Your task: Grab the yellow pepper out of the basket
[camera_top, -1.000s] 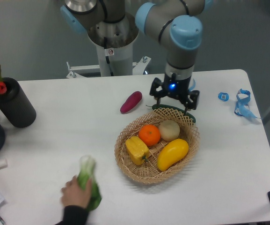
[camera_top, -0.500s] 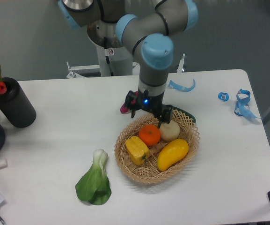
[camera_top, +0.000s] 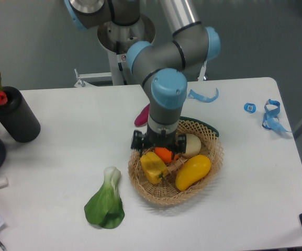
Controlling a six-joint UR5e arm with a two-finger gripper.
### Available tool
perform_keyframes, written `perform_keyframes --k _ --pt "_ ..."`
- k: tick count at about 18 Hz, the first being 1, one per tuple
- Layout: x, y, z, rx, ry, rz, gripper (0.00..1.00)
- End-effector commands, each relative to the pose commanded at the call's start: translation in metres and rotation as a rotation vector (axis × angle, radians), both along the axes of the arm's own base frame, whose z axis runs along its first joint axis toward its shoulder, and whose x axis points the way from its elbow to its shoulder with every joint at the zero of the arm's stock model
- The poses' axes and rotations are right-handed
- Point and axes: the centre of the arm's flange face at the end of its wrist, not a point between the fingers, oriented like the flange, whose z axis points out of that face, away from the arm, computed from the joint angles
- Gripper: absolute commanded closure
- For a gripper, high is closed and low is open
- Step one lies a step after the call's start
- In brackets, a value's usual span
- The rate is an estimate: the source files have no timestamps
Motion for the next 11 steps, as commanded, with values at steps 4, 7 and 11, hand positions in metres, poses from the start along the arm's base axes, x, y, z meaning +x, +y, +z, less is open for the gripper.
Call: perform_keyframes --k 4,7,11 --pt "-0.002 0.0 -0.01 -0.017 -0.015 0.063 0.0" --pt "-0.002 -0.002 -0.015 -0.035 -0.013 0.087 0.0" --pt "-0.005 -0.005 -0.027 -0.075 -0.008 0.108 0.0"
